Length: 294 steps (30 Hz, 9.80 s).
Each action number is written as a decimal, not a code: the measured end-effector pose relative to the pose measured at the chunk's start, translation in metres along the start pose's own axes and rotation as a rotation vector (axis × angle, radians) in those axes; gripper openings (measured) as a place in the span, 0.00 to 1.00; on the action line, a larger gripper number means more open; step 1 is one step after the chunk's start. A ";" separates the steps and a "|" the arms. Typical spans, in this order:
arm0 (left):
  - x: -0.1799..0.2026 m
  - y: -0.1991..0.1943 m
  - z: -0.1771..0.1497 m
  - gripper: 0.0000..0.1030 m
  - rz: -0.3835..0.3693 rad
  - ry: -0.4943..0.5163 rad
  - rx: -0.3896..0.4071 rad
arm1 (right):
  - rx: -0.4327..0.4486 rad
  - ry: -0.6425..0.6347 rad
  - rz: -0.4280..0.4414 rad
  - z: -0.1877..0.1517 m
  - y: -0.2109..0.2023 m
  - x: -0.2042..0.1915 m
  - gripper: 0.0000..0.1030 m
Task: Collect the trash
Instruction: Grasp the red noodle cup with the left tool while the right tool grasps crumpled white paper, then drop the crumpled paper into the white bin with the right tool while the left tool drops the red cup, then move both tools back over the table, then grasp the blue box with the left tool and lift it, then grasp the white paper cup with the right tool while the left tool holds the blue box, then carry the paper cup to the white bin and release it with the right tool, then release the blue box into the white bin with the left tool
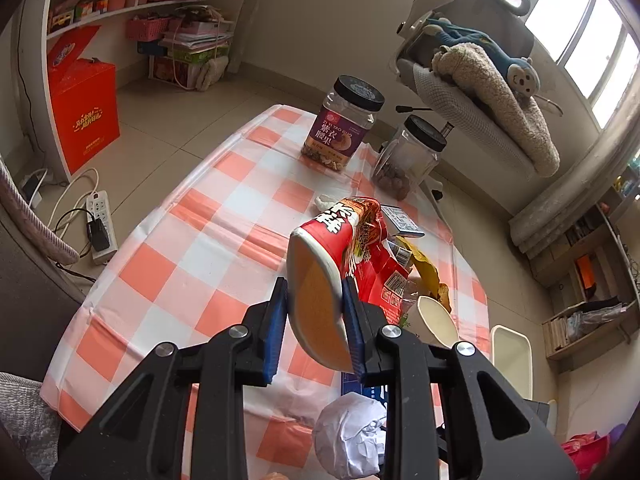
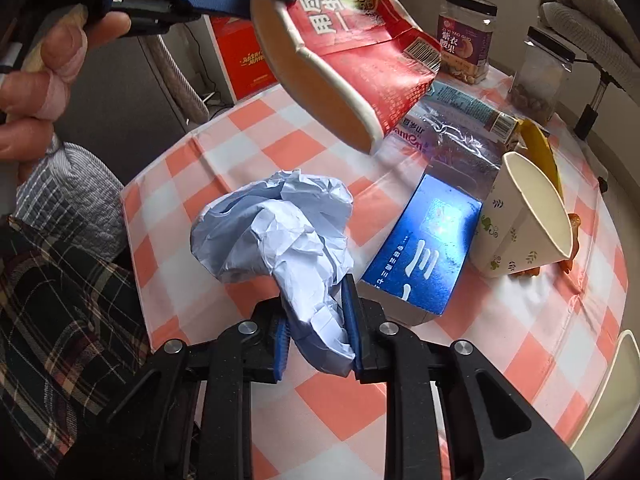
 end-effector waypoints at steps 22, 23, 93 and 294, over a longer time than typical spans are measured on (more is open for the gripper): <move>0.098 0.004 0.001 0.27 -0.125 0.091 0.064 | 0.269 0.683 -0.511 -0.072 -0.156 0.236 0.23; 0.106 0.006 -0.001 0.27 -0.130 0.104 0.064 | 0.256 0.726 -0.540 -0.084 -0.161 0.248 0.26; 0.202 0.029 -0.030 0.88 0.175 0.368 0.226 | 0.446 0.679 -0.858 -0.048 -0.215 0.229 0.93; 0.285 0.031 -0.026 0.93 0.103 0.419 0.312 | 0.522 0.761 -0.953 -0.097 -0.270 0.277 0.93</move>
Point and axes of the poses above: each gripper's, at about its wrist camera, not at the fingertips, and y roughly the way its jaws point, x to its right, z to its top, the point moved 9 cm from there along y, roughly the way its jaws point, and after that the axes turned 3 degrees about -x, right-handed, at the moved point
